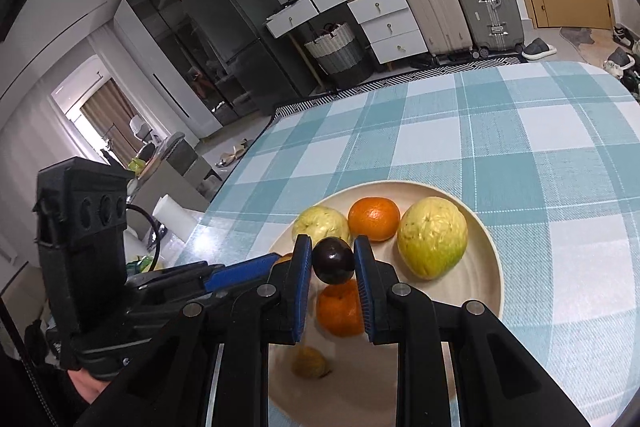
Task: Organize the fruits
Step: 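Lower the brown fruit and plum onto the plate and open both tools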
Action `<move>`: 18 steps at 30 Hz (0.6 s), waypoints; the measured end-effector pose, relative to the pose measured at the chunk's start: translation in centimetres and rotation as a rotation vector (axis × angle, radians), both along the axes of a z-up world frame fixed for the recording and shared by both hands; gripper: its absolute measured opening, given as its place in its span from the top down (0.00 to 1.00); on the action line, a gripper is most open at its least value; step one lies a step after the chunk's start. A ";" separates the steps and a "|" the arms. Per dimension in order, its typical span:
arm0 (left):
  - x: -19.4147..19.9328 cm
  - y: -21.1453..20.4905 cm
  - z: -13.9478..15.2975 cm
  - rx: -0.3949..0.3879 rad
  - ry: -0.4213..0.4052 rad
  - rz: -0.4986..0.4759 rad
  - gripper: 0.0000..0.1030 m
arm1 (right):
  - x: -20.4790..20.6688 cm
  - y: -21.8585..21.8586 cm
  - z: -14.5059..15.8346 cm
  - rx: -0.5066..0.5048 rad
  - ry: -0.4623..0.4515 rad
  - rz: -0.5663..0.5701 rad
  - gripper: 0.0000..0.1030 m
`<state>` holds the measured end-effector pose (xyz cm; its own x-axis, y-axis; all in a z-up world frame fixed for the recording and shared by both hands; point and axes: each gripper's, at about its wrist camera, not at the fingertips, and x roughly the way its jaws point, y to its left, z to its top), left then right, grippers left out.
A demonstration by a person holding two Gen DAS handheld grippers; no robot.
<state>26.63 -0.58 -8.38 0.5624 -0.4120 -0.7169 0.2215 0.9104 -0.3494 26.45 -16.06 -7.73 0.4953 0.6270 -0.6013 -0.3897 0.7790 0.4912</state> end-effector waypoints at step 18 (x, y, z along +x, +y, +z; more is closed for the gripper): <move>0.5 -0.5 -0.3 -0.024 -0.004 -0.017 0.77 | 0.6 0.5 0.1 -0.011 -0.042 -0.027 0.53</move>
